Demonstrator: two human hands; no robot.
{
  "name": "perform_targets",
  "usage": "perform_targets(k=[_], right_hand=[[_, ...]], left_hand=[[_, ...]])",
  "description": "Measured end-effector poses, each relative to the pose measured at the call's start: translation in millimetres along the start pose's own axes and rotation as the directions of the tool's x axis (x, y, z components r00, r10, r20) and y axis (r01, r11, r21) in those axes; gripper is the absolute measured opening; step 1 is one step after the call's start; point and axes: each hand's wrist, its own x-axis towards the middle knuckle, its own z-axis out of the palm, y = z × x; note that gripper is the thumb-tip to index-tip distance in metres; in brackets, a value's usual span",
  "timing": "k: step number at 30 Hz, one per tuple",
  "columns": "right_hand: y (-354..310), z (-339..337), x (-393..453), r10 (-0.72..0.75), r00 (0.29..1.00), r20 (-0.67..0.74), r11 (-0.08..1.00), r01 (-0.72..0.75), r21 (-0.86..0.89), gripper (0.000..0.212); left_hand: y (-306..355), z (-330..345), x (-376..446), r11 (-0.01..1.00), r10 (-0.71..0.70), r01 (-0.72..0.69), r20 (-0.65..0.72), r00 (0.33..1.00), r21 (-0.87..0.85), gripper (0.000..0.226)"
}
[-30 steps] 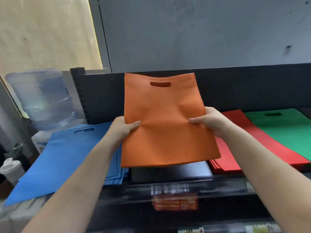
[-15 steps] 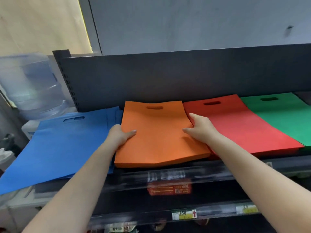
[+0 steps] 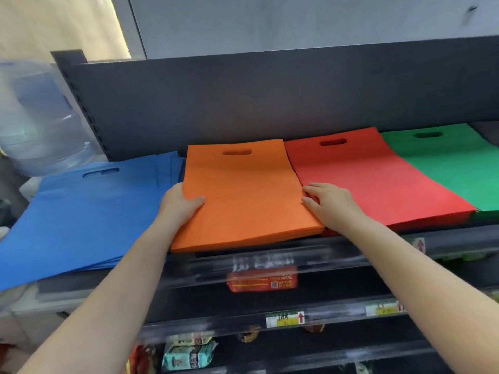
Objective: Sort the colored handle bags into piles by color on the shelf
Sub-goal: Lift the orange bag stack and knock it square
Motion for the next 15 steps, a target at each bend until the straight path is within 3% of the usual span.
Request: perform_targets(k=[4,7,8,10,13,15], right_hand=[[-3,-5,1,-0.06,0.998,-0.016,0.997,0.059,-0.053,0.045],[-5,-17,-11,-0.174,0.976,-0.134,0.965,0.196,0.173,0.041],[-6,-22,-19,-0.235,0.966,-0.108,0.936,0.255,0.241,0.041],[-6,-27,-32,-0.366,0.93,0.025,0.912,0.353,0.209,0.043],[-5,-25,-36,-0.399,0.908,0.131,0.917,0.393,0.073,0.041],[-6,-23,-34,-0.398,0.907,0.137,0.917,0.393,0.063,0.04]], left_hand=[[9,-6,-4,0.997,0.06,-0.055,-0.073,0.996,0.063,0.047],[20,-7,-24,0.941,0.311,-0.29,-0.106,0.944,0.177,0.057],[23,-4,-33,0.905,0.4,-0.385,-0.054,0.915,0.18,0.054],[28,8,-52,0.835,0.516,-0.533,0.138,0.845,0.138,0.05],[29,29,-67,0.747,0.543,-0.632,0.36,0.758,0.205,0.055],[27,34,-67,0.746,0.516,-0.622,0.383,0.766,0.239,0.056]])
